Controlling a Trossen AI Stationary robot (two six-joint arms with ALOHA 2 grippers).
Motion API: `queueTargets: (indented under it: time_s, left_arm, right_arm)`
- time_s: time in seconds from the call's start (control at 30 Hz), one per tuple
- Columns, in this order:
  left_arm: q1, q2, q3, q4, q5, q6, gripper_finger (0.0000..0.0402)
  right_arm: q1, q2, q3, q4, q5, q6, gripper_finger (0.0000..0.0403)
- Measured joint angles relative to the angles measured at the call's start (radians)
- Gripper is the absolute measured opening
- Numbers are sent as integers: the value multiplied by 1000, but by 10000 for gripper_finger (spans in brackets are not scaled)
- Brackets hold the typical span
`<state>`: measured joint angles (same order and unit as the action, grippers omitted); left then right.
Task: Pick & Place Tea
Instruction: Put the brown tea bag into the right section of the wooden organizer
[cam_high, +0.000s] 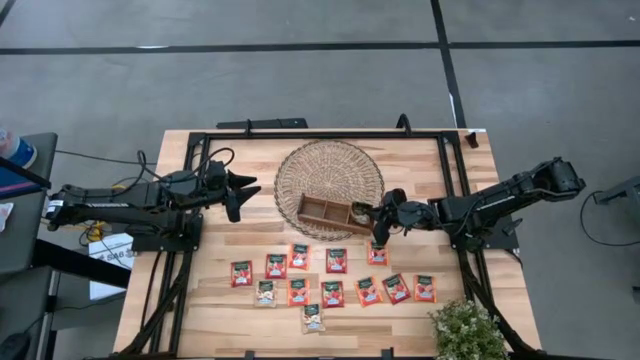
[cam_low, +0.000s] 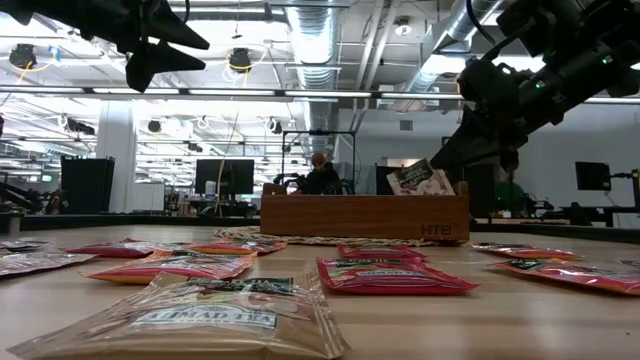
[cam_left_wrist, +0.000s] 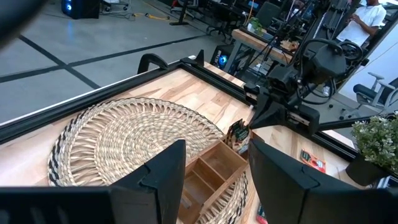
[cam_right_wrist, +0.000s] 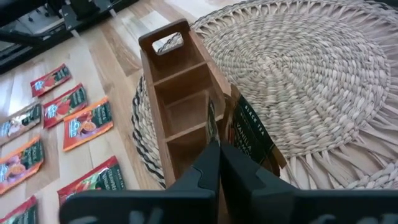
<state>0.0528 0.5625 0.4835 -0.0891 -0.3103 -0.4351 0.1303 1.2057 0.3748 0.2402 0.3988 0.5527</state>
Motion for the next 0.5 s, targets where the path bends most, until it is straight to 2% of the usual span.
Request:
queueTargets:
  time_s: [0.13,0.5]
  left_arm:
    - [0,0,0,0,0,0,167]
    - [0,0,0,0,0,0,167]
  right_arm:
    - [8,0,0,0,44,29,1]
    - [105,12,0,-7,272,124,0]
